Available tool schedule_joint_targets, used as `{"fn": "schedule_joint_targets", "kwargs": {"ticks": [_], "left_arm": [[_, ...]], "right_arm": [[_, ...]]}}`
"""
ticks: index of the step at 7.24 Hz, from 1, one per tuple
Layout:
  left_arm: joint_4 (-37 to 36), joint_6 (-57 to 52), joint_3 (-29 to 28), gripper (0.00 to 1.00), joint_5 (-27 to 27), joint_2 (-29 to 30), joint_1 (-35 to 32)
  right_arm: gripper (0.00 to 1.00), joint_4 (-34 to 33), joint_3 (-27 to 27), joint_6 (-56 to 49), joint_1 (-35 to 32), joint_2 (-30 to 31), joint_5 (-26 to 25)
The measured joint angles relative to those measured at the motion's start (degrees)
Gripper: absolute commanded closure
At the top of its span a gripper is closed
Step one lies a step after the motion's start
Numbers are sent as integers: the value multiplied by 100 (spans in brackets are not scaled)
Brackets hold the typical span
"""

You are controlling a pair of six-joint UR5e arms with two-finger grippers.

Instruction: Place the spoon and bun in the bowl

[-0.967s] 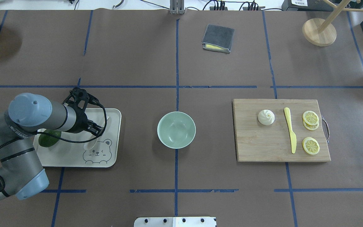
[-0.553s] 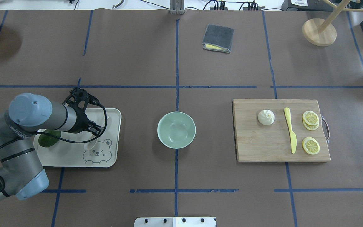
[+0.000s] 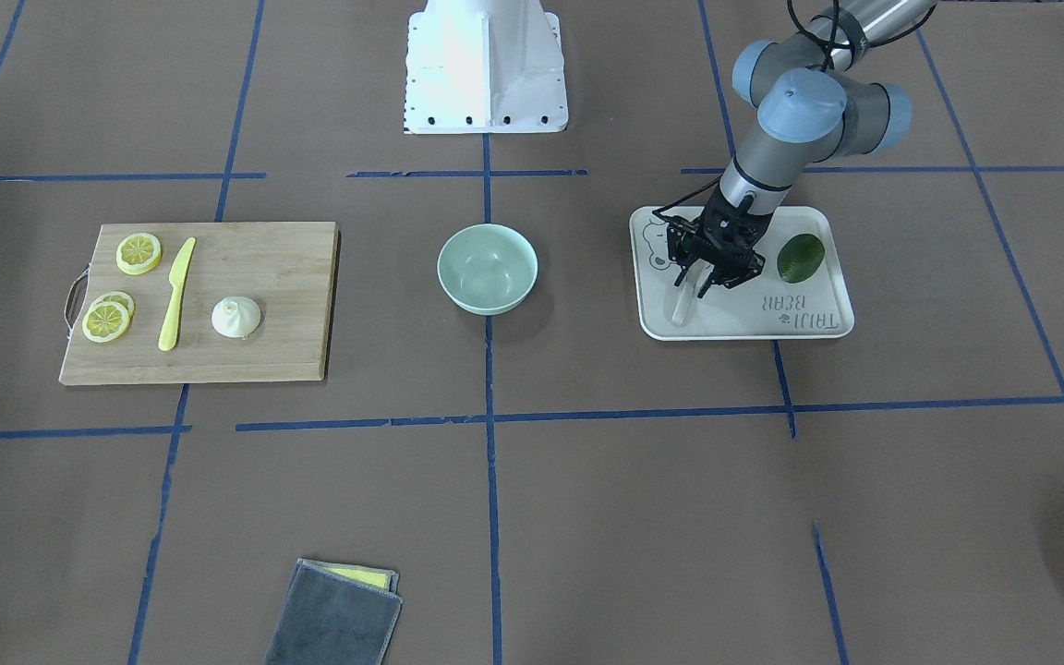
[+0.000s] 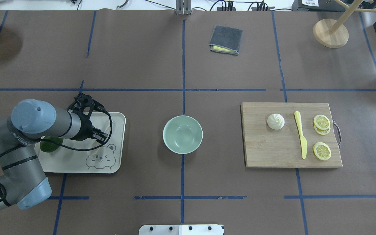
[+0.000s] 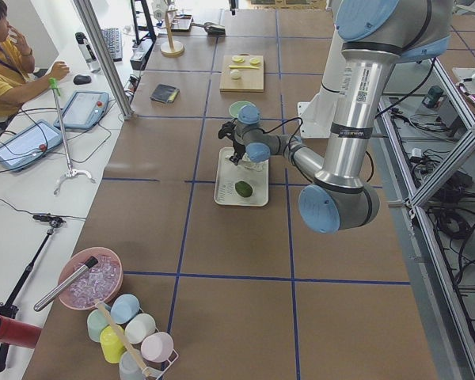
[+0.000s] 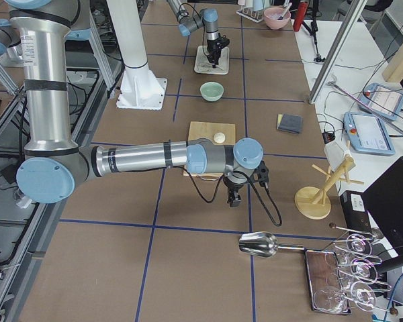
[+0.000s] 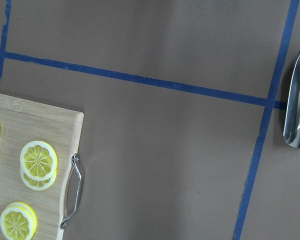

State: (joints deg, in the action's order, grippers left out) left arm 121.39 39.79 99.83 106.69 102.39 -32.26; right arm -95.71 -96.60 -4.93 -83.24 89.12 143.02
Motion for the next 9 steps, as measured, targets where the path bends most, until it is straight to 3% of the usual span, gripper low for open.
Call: {"fn": "schedule_joint_targets", "kwargs": {"ticks": [4, 6, 9], "left_arm": [[-462, 388, 348, 100, 317, 182, 1], [-840, 1292, 242, 100, 348, 949, 33], [-888, 2712, -375, 100, 110, 2221, 250]], "right_arm": [[0, 0, 9, 1, 30, -4, 7], [0, 0, 5, 7, 35, -31, 13], [0, 0, 6, 10, 42, -59, 91]]}}
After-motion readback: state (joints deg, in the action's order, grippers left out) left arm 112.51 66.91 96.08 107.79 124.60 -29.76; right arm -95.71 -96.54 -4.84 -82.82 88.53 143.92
